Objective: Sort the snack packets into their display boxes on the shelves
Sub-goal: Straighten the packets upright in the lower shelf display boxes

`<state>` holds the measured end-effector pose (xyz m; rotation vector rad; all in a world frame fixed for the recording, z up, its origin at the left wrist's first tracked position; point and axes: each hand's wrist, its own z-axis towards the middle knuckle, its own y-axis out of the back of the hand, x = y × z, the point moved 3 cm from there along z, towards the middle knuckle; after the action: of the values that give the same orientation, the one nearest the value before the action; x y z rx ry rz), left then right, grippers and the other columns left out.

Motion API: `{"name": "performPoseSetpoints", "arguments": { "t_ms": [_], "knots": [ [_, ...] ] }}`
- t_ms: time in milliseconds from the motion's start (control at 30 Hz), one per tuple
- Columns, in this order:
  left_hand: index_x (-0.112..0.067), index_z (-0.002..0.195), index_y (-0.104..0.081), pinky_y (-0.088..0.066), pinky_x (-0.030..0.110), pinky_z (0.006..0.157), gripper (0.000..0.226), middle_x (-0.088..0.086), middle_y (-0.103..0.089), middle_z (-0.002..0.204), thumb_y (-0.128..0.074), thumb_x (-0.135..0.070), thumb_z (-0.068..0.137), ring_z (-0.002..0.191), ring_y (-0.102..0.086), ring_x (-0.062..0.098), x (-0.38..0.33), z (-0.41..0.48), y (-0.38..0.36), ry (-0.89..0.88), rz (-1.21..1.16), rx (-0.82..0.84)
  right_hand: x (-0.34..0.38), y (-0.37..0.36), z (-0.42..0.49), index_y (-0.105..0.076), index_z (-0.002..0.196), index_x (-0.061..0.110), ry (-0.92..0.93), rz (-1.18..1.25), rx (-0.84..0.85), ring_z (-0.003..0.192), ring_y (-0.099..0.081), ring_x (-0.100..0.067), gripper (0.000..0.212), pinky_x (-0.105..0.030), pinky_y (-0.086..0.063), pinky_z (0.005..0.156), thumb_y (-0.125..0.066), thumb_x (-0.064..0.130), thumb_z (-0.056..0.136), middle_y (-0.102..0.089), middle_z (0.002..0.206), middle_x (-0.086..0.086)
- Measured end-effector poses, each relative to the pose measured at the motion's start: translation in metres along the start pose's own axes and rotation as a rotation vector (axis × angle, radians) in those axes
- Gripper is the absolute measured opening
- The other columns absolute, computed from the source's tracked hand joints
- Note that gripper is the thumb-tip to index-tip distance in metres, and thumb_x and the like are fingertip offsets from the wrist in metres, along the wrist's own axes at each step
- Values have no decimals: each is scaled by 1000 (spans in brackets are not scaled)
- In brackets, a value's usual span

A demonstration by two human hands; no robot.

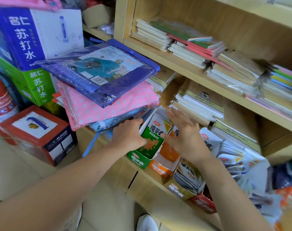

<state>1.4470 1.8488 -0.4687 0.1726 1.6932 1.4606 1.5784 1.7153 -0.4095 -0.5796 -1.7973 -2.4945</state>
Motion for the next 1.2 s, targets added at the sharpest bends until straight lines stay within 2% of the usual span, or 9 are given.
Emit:
{"name": "performPoseSetpoints", "arguments": {
  "t_ms": [133,300,467,600,767,933,1000,1067,1200],
  "knots": [
    [-32,116,-63,-55,40,80,46,-10,-68,108,-79,-42,75,102,-66,20,-3,-1,11,-35,-153,-29,-5,41,-14,-71,121,21,-98,234,-118,103,-67,-5,31,-32,-54,93,-74,25,90,-72,116,6],
    [-26,125,-62,-54,43,86,49,-4,-62,116,-80,-29,80,106,-61,21,-21,-27,35,-279,-251,-249,-5,80,-46,-75,100,16,-161,367,-163,73,-68,-17,11,-28,-56,71,-75,17,89,-74,83,-1],
    [-37,117,-66,-53,40,92,36,-23,-63,115,-75,-42,82,111,-57,2,-51,-61,39,-492,-307,-56,-6,79,-105,-76,88,22,-176,112,-70,75,-65,-4,6,-20,-53,69,-79,19,84,-71,83,15],
    [-38,125,-64,-48,38,99,47,-21,-60,120,-76,-51,81,117,-50,3,-75,-81,16,-669,-124,228,-15,60,-135,-71,111,27,-186,-262,85,100,-58,-20,35,-41,-49,90,-80,38,79,-68,107,8],
    [-35,135,-59,-50,41,89,66,-15,-57,124,-76,-62,77,113,-45,12,-85,-83,-6,-772,119,264,-13,56,-140,-60,132,36,-284,-500,171,117,-41,-25,48,-45,-28,97,-64,57,88,-58,122,5],
    [-31,126,-69,-40,30,75,45,-12,-61,116,-70,-53,87,104,-44,12,-96,-80,-9,-857,125,262,-18,60,-124,-71,94,32,-326,-316,199,92,-56,-15,13,-41,-42,91,-66,25,84,-65,84,13],
    [-31,120,-72,-37,30,72,37,-12,-66,107,-69,-50,89,99,-49,13,-99,-76,-12,-879,115,299,-23,70,-120,-72,84,31,-371,-207,119,74,-59,-8,16,-27,-52,76,-71,16,79,-64,76,16],
    [-29,114,-75,-39,30,74,31,-11,-70,101,-69,-48,89,96,-52,13,-101,-73,-13,-901,109,314,-26,87,-114,-72,80,31,-420,-98,14,64,-60,-4,19,-9,-44,60,-73,12,80,-65,70,17],
    [-25,106,-78,-38,22,77,24,-11,-73,100,-70,-42,91,95,-61,9,-105,-67,-12,-904,42,347,-34,122,-103,-78,88,15,-472,102,-103,47,-52,-5,13,-14,-38,48,-70,4,86,-64,58,8]
  ]
}}
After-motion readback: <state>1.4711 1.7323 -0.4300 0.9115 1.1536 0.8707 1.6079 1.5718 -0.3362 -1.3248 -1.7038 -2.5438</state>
